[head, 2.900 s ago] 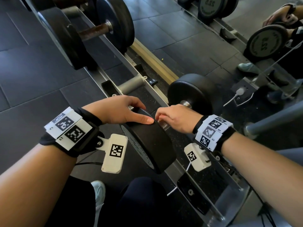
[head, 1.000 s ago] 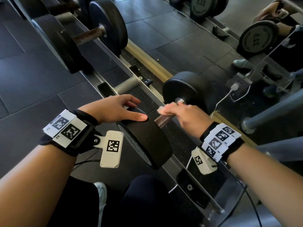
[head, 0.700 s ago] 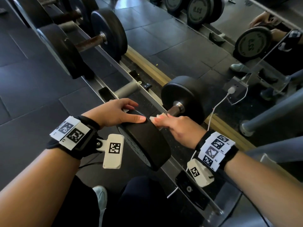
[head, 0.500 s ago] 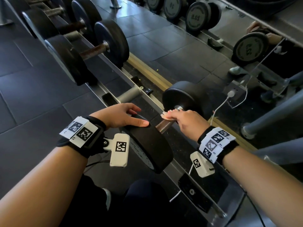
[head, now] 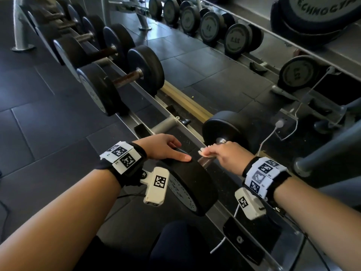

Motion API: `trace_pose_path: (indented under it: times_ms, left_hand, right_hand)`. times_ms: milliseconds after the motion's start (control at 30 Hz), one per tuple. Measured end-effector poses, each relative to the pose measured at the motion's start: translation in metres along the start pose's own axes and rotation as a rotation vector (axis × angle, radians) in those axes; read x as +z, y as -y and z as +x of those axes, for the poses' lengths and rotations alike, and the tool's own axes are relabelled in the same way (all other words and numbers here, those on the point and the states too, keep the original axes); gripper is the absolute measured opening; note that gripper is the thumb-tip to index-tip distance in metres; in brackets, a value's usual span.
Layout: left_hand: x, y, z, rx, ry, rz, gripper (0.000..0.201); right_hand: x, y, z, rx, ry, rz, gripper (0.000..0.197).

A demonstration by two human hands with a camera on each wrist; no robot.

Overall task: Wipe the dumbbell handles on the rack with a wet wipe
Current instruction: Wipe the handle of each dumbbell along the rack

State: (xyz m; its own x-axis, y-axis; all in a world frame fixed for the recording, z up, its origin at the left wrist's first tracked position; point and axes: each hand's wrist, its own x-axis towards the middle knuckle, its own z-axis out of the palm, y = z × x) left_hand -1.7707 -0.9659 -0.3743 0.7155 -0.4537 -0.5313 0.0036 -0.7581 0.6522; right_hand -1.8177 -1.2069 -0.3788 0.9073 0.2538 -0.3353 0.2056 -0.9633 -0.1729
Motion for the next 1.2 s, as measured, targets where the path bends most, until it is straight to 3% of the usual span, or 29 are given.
trace_pose_path:
  times_ms: [167,333,500,733,833,933,1033,1100,1200]
  left_hand:
    - [-0.007,0.002,0.007,0.030,0.056,0.016,0.096]
    - [-0.024,0.019,0.014,0.098,0.090,0.008,0.063]
    - [-0.095,0.051,0.014,0.183,-0.230,0.073,0.042]
    - [-0.214,0.092,0.016,0.261,-0.616,0.022,0.021]
    - [-0.248,0.107,0.025,0.246,-0.743,0.069,0.029]
    - [-0.269,0.125,0.038,0.183,-0.781,0.119,0.052]
    - [-0.284,0.144,0.053,0.088,-0.748,0.083,0.069]
    - [-0.295,0.153,0.061,0.042,-0.679,-0.008,0.081]
    - [-0.310,0.160,0.069,0.008,-0.614,0.009,0.097]
  right_hand:
    - [-0.008,0.007,0.005,0.000,0.074,0.108,0.033]
    - [-0.031,0.009,0.026,0.005,-0.013,0.279,0.028]
    - [-0.063,0.028,0.078,0.090,-0.157,0.554,0.026]
    - [-0.110,0.093,0.176,0.076,-0.286,0.957,0.025]
    - [-0.116,0.118,0.217,0.098,-0.331,1.030,0.021]
    - [-0.116,0.136,0.256,0.129,-0.396,1.126,0.019]
    - [-0.115,0.153,0.293,0.153,-0.472,1.263,0.017]
    - [-0.115,0.163,0.318,0.183,-0.506,1.235,0.003]
    - [-0.110,0.174,0.354,0.198,-0.597,1.084,0.033]
